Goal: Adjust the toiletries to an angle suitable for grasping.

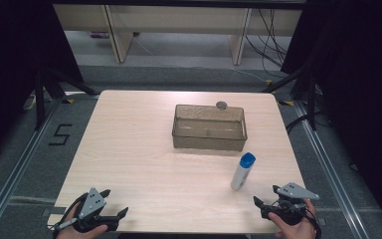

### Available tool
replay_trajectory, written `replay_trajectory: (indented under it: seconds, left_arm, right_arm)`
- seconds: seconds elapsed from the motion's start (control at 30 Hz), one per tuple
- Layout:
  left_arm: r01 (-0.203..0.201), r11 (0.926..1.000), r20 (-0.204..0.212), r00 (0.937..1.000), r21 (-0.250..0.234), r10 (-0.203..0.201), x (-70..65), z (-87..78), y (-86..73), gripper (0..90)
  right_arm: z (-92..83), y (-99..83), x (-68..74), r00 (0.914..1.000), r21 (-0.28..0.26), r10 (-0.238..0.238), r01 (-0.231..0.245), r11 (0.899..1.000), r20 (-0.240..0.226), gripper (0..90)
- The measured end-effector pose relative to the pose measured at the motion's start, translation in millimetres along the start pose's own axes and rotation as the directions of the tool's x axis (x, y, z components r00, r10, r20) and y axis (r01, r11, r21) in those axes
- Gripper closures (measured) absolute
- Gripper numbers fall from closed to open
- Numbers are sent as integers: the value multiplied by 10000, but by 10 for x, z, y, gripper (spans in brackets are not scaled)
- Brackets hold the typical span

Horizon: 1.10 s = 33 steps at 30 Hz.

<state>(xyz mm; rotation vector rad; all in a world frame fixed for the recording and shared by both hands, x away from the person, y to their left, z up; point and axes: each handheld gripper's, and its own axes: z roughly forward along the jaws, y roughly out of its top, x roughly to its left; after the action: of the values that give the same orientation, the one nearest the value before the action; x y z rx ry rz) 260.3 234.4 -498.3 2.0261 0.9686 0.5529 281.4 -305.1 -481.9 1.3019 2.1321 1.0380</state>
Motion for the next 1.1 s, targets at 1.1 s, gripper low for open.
replay_trajectory:
  seconds: [1.1]
  left_arm:
    - [-94, 9998, 15, 10000, 156, 94, 12, 1, -5, 167]
  right_arm:
    - [78, 193, 258, 10000, -967, 37, -36, 9953, 16, 159]
